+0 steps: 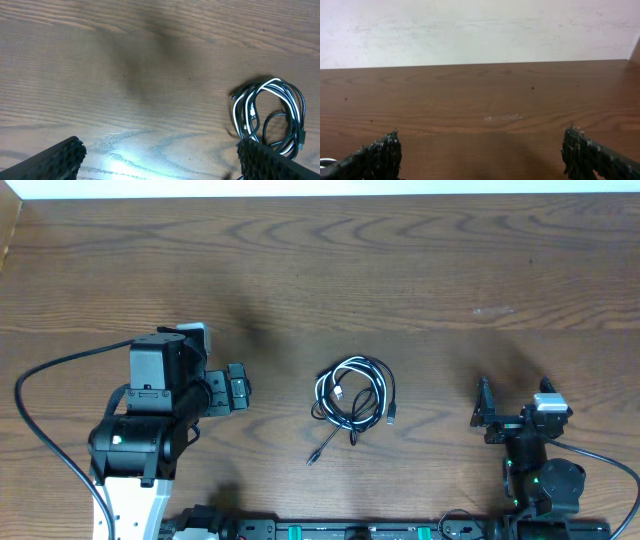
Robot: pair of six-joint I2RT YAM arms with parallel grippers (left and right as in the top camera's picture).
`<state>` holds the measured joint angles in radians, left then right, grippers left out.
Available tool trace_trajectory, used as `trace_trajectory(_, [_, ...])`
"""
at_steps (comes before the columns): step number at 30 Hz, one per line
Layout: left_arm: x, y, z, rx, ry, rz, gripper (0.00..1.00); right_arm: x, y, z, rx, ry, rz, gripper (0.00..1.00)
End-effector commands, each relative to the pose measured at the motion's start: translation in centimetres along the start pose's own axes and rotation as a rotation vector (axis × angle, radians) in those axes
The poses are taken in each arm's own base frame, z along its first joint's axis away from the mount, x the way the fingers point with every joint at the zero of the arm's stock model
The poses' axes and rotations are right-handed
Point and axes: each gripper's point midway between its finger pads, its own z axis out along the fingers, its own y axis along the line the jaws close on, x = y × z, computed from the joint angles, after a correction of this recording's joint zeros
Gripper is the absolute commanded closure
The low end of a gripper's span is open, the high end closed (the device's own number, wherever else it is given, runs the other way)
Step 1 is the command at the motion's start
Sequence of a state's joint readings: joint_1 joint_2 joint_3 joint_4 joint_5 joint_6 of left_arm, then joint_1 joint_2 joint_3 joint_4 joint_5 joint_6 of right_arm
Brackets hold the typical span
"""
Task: Untangle cables
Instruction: 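Raise the left gripper and move it toward the cable bundle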
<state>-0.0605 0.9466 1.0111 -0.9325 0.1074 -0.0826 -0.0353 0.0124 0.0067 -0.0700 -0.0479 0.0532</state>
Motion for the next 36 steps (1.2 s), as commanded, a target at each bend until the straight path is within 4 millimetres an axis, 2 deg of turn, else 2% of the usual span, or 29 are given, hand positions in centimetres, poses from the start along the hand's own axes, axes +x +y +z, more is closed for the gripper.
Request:
trace_trajectory(1, [-1.2,-0.4,-0.7,0.018,-0.039,-0.012,0.02,0.0,-0.3,0.0,0.016,-0.003,0.014,0.01])
trace_trajectory(22, [-3.3,-0.7,-0.3,0.032,-0.105,-0.007,0.02,0.0,-0.3,0.0,0.016,-0.003,0.014,0.01])
trace_trajectory(36, [-6.0,-1.2,-0.2,0.038,-0.129,-0.001,0.02,0.0,-0.3,0.0,0.016,-0.003,0.014,0.01])
